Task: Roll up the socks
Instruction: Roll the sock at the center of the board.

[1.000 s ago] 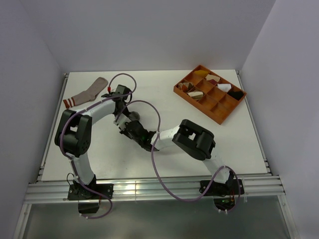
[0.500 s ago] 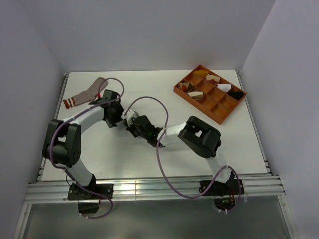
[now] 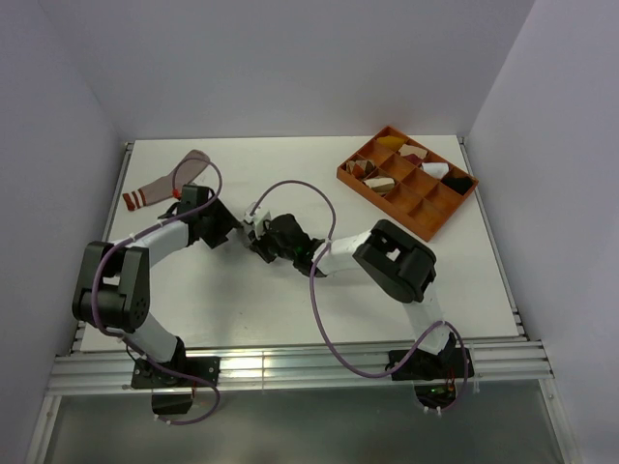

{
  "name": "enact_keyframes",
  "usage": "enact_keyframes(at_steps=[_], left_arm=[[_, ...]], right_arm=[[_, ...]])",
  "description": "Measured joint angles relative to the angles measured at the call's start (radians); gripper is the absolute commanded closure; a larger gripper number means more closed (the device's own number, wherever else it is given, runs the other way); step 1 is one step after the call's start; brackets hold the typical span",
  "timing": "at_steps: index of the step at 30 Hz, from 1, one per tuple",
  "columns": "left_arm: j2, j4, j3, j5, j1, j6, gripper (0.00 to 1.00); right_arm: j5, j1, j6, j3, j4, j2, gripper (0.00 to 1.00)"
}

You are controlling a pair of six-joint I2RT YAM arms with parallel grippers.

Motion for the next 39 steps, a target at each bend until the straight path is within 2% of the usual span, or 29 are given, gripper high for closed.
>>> enact_keyframes(at_steps=[7,14,17,24,30,34,37,39], left_arm=[[0.014,0.112,-0.042,0.048,0.002,-0.048,0.36],[0.026,0.074,0.011,0.019,0.004,-0.030,0.37],[0.079,0.038,0.133,0.015,0.006,0.029,0.45],[0.304,-0.024,0.418,0.137,-0.001,0.222,0.49],[0.367,-0.116,0.428,0.191,-0.038,0.351,0.44],[0.367,-0.121,0.428,0.243,-0.045,0.421,0.43],[0.367,-0.121,0.426,0.273,-0.044,0.472,0.44],[0.370,-0.123,0.426,0.278,-0.044,0.498,0.50]], right_arm=[[-0.075,-0.024,0.013,0.000,-0.014,-0.005,1.00],[-0.112,-0.032,0.014,-0.008,-0.027,-0.015,1.00],[-0.120,-0.032,0.010,-0.018,-0.027,-0.023,1.00],[-0.143,-0.041,-0.001,-0.022,-0.031,-0.026,1.00],[-0.150,-0.043,-0.001,-0.022,-0.033,-0.026,1.00],[-0.154,-0.044,-0.005,-0.022,-0.034,-0.026,1.00],[-0.158,-0.045,-0.005,-0.022,-0.034,-0.026,1.00],[-0.160,-0.045,-0.005,-0.022,-0.034,-0.026,1.00]])
